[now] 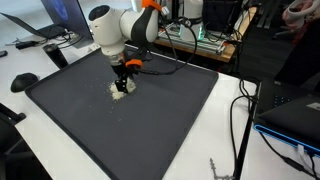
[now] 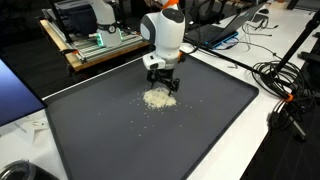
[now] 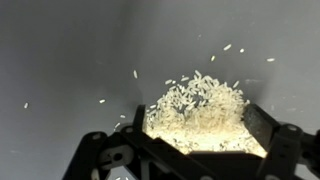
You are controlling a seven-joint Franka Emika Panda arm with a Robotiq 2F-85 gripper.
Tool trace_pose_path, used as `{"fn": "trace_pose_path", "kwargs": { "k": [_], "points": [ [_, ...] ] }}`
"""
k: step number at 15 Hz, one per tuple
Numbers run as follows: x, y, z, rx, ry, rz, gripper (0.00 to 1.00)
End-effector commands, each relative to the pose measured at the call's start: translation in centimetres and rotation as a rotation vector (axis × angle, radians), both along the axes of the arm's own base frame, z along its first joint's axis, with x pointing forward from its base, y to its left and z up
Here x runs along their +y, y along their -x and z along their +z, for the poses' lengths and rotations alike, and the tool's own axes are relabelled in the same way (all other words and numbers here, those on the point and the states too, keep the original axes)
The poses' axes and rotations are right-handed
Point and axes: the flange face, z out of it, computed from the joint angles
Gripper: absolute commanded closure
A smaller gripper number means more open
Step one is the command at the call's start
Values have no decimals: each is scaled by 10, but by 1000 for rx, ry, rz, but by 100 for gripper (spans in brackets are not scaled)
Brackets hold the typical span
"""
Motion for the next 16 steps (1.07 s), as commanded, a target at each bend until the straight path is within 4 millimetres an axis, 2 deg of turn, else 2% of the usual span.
{"fn": "trace_pose_path", "kwargs": {
  "k": [1, 2, 3, 4, 5, 12, 15, 16],
  "points": [
    [-4, -7, -8, -10, -7, -11, 0],
    [-4, -8, -8, -11, -8, -10, 4],
    [-4, -8, -9, -10, -7, -9, 13],
    [-4, -9, -10, -13, -10, -10, 28],
    [-5, -9, -10, -14, -8, -10, 30],
    [-8, -12, -3, -36, -2, -9, 81],
    [-10, -12, -1, -38, 0, -9, 99],
    [-10, -12, 1, -39, -1, -8, 100]
  ]
}}
